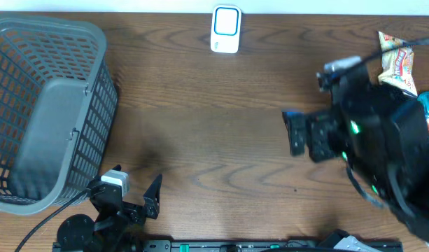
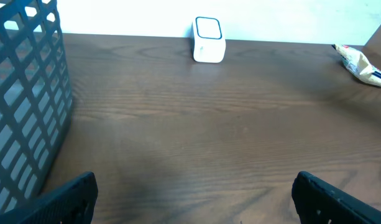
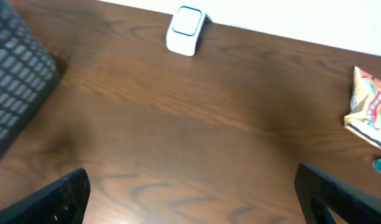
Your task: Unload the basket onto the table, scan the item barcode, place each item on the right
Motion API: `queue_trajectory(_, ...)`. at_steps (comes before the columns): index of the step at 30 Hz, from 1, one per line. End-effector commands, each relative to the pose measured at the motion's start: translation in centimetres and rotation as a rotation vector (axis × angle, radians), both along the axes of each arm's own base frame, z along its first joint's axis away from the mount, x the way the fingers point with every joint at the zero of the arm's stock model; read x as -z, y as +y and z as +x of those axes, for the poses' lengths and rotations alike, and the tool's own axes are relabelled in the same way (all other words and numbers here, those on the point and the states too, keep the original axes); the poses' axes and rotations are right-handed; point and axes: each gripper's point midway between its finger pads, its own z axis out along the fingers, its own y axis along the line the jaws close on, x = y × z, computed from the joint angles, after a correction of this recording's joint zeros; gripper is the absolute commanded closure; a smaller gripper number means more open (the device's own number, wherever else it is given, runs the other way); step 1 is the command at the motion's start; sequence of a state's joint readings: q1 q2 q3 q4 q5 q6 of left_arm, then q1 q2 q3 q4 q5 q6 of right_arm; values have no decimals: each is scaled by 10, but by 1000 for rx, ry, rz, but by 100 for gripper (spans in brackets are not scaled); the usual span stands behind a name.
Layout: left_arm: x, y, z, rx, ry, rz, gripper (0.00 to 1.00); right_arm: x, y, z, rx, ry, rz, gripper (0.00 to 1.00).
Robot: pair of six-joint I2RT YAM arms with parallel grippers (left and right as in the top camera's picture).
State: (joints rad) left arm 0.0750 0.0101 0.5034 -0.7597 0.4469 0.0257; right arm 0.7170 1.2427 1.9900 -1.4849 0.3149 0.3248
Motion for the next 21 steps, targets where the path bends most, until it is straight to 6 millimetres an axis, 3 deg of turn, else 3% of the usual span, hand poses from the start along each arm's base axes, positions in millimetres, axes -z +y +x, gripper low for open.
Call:
queue_trajectory(1,-3,-2,-1,9,-11,-5,2,-9,-10,-22,39,-5,88,1)
queue_trajectory(8,-3,-2,-1,9,-11,-5,2,4,-3,-56,-68,121,148,1)
queue_trajectory(12,-3,-2,-1,9,-11,-5,2,19,-15,-66,-53,186,83,1)
queue_trajectory(21,-3,-2,-1,9,-11,-5,2,18,-32,-45,30,97,-31,1)
